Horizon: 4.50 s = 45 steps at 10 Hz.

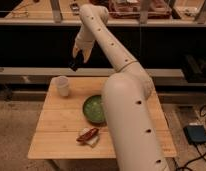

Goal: Place the eraser in the ceramic cup

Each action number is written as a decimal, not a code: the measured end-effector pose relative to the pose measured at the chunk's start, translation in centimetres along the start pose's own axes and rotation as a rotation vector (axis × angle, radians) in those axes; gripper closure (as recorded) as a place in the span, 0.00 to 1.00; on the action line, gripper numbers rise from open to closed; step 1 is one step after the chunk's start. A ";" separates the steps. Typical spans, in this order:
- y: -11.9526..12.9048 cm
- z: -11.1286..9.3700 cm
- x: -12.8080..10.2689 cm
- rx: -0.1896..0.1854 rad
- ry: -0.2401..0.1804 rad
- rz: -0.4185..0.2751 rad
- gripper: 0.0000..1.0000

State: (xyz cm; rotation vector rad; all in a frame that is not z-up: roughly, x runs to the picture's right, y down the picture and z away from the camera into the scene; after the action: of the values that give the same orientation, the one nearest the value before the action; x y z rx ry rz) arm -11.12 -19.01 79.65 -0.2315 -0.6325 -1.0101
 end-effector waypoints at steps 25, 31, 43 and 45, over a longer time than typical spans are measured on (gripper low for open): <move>-3.5 8.9 -9.2 -0.046 -0.005 0.231 1.00; -4.2 12.8 -9.0 -0.073 -0.115 0.306 1.00; -5.2 13.8 -6.1 -0.028 -0.118 0.347 1.00; -5.9 14.2 -6.1 0.007 -0.118 0.347 1.00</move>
State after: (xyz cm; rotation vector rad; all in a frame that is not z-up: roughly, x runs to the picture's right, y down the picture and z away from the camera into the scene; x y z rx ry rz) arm -23.84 -11.16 86.82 -0.3828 -0.6750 -0.6636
